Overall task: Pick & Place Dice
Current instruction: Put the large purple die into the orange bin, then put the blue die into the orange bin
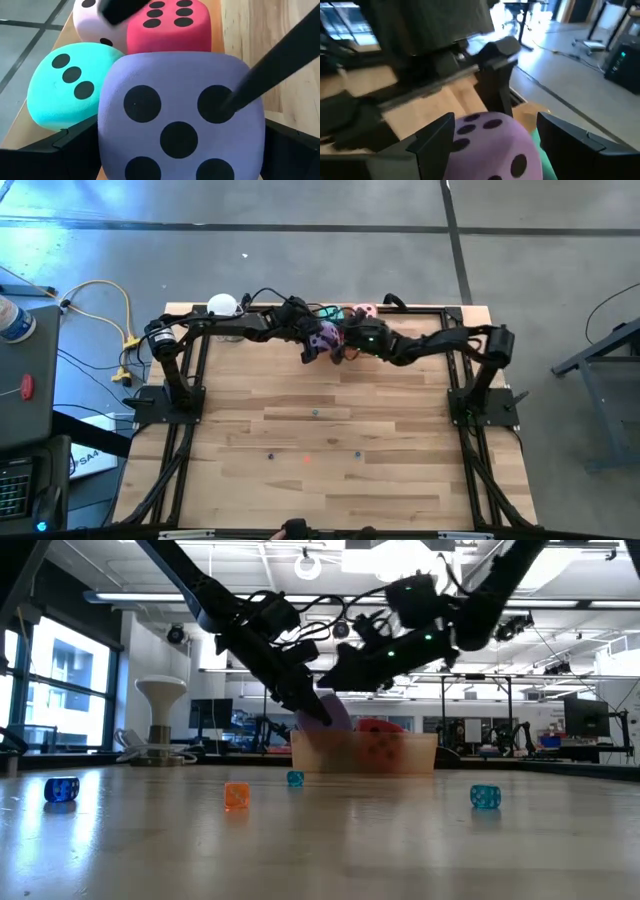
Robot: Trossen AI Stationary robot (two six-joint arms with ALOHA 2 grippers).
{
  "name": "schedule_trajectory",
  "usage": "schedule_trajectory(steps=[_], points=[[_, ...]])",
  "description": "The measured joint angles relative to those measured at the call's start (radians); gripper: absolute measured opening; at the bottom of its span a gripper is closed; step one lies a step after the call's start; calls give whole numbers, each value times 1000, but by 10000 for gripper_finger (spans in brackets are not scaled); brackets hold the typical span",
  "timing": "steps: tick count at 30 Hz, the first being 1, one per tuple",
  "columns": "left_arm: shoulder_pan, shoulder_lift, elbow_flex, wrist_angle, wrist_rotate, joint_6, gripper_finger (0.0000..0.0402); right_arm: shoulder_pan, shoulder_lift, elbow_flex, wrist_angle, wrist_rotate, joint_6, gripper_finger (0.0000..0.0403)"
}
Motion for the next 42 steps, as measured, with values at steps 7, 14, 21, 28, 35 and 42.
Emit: schedule_trajectory(steps=[7, 14, 21, 28, 35, 42], points=[[0, 0, -1, -8, -11, 15, 399, 3, 59, 34, -113, 85, 25, 275], [0, 0, -1, 7, -4, 21, 399, -6, 59, 34, -189, 96, 56, 275], [-21, -3, 1, 42, 3, 14, 399, -6, 62, 32, -238, 102, 65, 275], [-28, -3, 1, 21, 1, 24, 399, 37, 20, 30, -201, 191, 19, 275], [-24, -6, 1, 28, -15, 41, 399, 77, -44, 30, -193, 225, -18, 275], [-36, -129, 0, -54, -45, 41, 399, 160, -47, 32, -201, 327, -60, 275]])
